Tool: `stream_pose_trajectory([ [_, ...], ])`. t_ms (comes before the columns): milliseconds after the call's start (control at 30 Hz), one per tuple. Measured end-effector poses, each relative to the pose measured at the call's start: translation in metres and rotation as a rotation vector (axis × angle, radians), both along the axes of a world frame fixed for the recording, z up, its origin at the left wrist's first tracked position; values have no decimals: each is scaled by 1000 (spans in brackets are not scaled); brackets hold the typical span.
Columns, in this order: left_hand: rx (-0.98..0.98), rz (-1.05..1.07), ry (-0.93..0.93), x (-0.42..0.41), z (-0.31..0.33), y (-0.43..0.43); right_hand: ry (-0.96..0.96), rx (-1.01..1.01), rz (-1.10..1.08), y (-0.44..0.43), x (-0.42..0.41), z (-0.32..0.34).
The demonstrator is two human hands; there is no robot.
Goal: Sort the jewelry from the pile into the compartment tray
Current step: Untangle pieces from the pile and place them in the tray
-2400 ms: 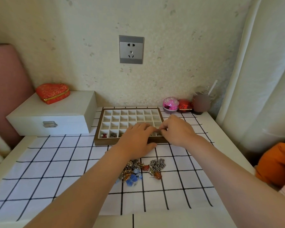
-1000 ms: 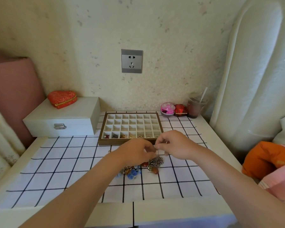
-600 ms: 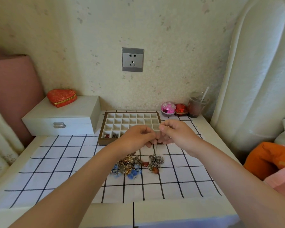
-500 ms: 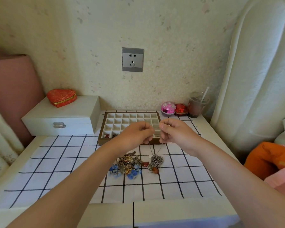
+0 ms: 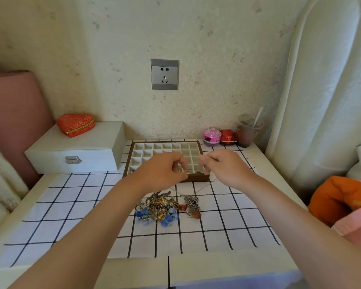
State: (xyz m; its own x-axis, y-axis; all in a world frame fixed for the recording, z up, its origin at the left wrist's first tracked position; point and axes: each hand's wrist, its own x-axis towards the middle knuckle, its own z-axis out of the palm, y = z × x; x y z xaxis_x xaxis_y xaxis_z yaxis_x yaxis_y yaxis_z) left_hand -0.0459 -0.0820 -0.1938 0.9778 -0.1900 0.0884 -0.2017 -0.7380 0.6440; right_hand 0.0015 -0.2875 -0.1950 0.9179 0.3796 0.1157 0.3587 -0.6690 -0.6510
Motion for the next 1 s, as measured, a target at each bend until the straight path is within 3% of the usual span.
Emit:
stream_pose_trajectory([
  [133,218,-38,159,0,-6,-4,251,325,-29,6,-7,9],
  [200,320,-60,216,-1,-8,-8,308,394,-33,9,-8,10],
  [333,584,-58,187,-3,-12,-11,153,308,-51,14,-5,8],
  [400,612,-51,146,-2,-13,-12,96,305,-60,13,-4,7],
  [500,457,-27,142,2,-11,-10,25,203,-62,8,-2,5],
  [600,73,-10,190,2,-6,-11,-54,-4,-36,1,-1,-1],
  [800,-490,158,239,-2,13,-21,-164,23,-42,3,-8,8],
  [867,-628,169,287,-3,16,-21,-32,87,-38,6,-12,15],
  [1000,-784,140,385,-2,15,-20,467,461,-20,9,-16,22],
])
